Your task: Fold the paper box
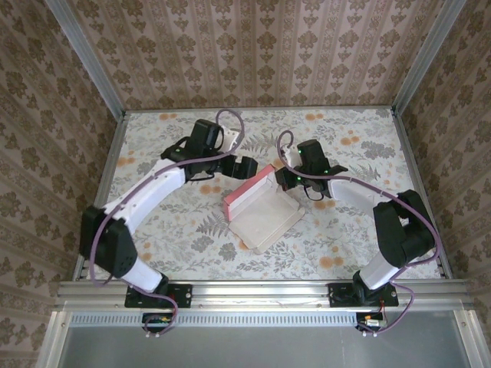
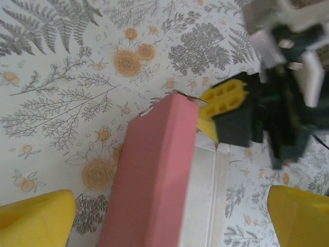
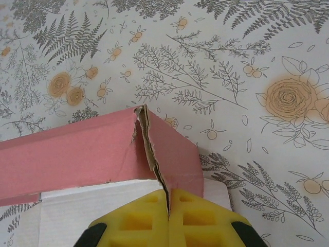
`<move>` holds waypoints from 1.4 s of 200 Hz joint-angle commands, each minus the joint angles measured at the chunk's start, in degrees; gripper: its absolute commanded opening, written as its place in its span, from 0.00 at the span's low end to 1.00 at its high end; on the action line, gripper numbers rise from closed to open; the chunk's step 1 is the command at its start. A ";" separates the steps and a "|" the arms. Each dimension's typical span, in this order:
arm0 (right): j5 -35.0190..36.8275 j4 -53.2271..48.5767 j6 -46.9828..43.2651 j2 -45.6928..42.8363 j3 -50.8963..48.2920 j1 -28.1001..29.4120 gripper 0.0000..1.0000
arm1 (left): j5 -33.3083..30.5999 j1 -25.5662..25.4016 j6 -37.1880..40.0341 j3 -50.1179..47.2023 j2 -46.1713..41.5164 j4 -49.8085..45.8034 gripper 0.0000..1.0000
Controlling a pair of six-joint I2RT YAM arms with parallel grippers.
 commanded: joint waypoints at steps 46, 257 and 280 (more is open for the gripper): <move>0.48 -1.12 -1.12 0.57 -1.84 1.50 0.06 | 8.36 2.23 -2.48 6.42 13.85 15.32 0.95; 1.30 -1.74 -1.63 0.79 -1.45 1.58 0.07 | 15.98 1.47 -4.51 4.71 25.73 25.44 0.95; 1.18 -1.15 -1.31 0.51 -1.83 1.63 0.07 | 15.73 1.62 -4.54 4.75 26.09 25.16 0.95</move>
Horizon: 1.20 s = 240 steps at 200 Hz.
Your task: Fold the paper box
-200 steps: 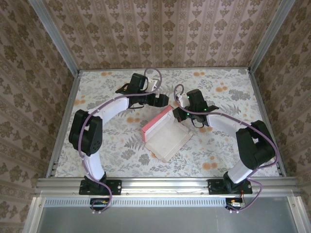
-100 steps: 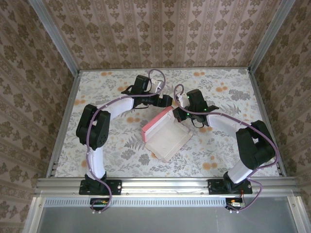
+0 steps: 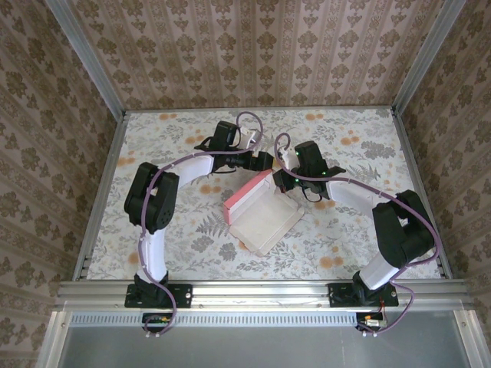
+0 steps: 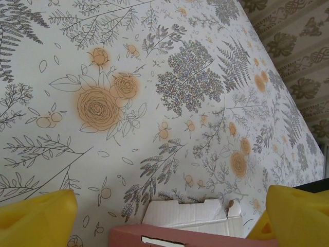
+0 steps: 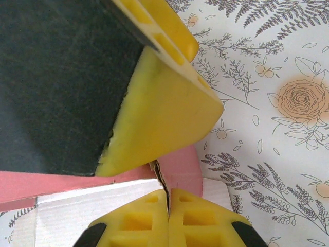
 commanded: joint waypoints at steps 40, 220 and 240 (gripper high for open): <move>1.05 -1.59 0.65 0.43 -0.92 0.81 0.11 | 1.08 0.70 -0.27 -0.98 0.95 0.49 0.94; -14.57 12.80 2.42 -7.44 -9.75 -8.41 0.36 | 1.74 1.50 2.02 1.09 1.04 -4.15 0.94; -14.69 14.02 1.78 -5.50 -9.71 -9.04 0.31 | 1.67 1.67 2.24 1.34 0.85 -4.67 0.94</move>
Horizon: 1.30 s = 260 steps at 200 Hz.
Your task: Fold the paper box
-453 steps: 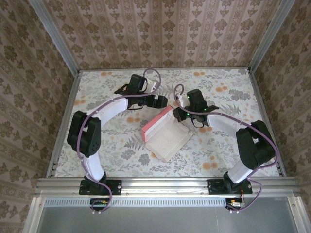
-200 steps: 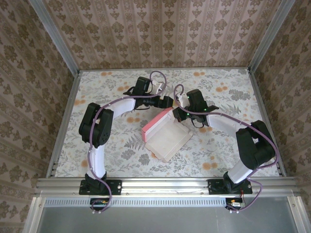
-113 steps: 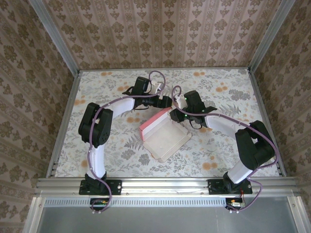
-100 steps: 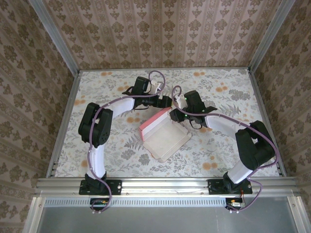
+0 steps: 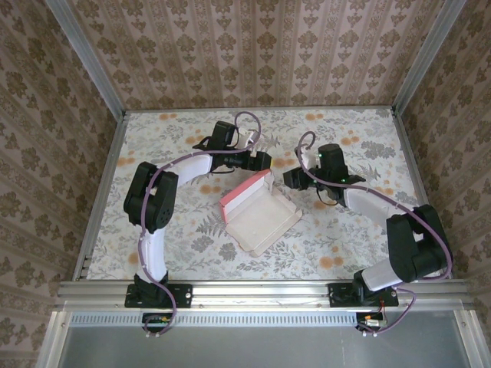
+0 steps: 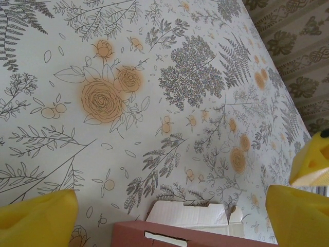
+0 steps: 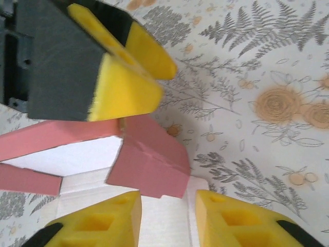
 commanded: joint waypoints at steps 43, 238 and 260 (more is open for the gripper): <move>-5.52 7.84 -0.30 7.13 0.26 0.44 0.29 | 0.60 0.93 2.37 1.58 0.34 -3.89 0.94; 4.62 12.08 -4.12 15.42 5.61 8.14 0.29 | 11.02 2.67 3.84 7.50 5.71 -9.07 0.92; 6.45 11.93 -4.52 16.65 6.78 8.12 0.29 | 11.97 2.88 4.39 8.49 6.42 -10.30 0.92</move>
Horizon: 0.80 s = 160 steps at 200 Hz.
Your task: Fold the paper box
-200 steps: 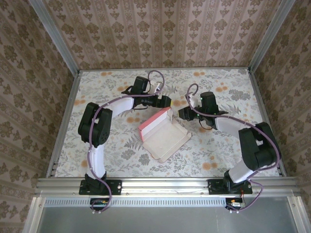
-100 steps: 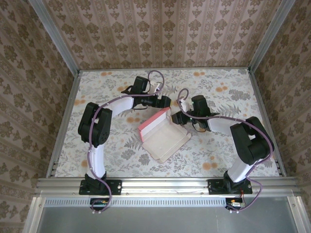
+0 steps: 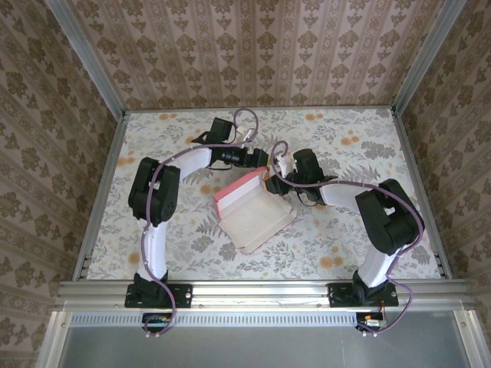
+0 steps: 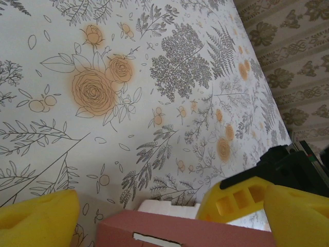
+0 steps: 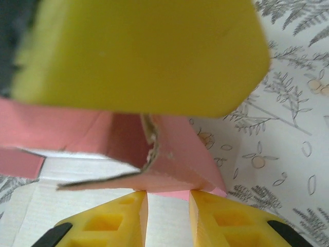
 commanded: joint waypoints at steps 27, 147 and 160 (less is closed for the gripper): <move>4.69 3.49 -1.62 2.11 2.95 0.36 0.31 | 5.38 0.75 2.58 2.54 2.33 -3.89 0.91; 8.14 8.00 -2.33 4.78 4.17 3.33 0.32 | 11.25 0.75 4.14 7.94 5.61 -9.46 0.88; 8.33 8.87 -1.72 5.22 4.38 3.41 0.32 | 12.37 0.75 4.32 8.60 5.94 -10.30 0.88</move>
